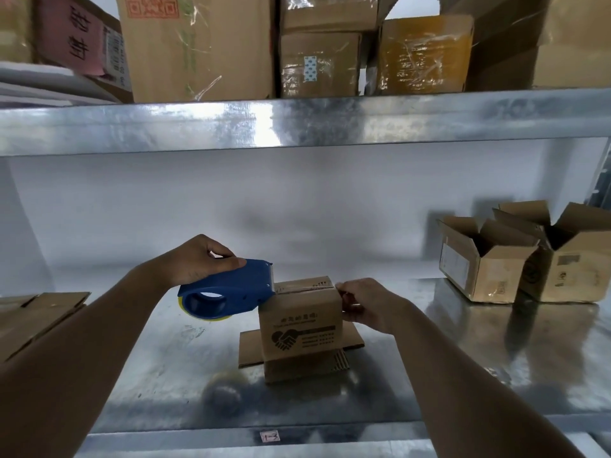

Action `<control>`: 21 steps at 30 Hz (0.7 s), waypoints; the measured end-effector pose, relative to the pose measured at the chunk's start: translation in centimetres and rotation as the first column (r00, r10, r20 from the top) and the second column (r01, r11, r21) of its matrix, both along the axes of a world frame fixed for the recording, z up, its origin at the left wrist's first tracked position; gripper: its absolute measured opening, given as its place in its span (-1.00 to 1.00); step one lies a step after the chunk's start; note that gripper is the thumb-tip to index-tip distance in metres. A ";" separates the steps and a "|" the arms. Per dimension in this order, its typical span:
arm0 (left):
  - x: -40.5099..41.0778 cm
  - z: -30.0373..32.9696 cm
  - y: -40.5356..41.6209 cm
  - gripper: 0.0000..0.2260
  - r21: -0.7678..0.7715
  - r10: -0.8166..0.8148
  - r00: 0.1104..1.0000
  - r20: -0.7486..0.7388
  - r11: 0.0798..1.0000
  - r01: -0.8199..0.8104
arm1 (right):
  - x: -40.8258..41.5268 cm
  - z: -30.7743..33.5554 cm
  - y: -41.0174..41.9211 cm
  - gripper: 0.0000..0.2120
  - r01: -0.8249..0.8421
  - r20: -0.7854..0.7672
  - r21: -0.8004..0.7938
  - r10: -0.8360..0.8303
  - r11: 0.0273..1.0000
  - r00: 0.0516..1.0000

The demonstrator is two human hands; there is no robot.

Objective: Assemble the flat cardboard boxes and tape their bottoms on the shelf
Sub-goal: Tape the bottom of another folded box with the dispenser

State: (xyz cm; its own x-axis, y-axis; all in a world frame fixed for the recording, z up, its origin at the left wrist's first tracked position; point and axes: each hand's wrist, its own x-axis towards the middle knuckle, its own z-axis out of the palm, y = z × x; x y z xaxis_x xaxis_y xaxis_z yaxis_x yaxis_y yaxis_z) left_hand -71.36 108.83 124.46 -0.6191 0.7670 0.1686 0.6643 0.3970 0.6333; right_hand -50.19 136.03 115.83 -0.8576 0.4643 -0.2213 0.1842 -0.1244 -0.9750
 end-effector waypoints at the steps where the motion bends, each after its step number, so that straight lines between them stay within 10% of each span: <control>1: -0.1 0.0 0.1 -0.70 -0.008 0.001 1.000 -0.014 1.000 -0.001 | 0.2 -0.3 0.1 -0.77 -0.021 0.017 -0.040 0.022 0.999 1.000; 10: 0.1 0.3 0.9 -0.71 -0.039 0.006 0.999 -0.040 0.999 -0.008 | 0.0 -2.1 0.6 -0.56 -0.064 0.189 -0.326 0.132 0.943 0.973; 17: -0.2 0.2 0.8 -0.80 -0.022 -0.014 0.998 -0.060 1.000 0.013 | -0.9 0.0 0.3 -0.74 0.275 0.184 -0.169 -0.243 0.947 0.952; 21: -0.1 0.0 0.6 -0.81 -0.008 -0.003 0.998 -0.059 1.000 0.003 | -1.2 0.7 -0.3 -0.77 0.313 0.277 -0.374 -0.217 0.873 0.936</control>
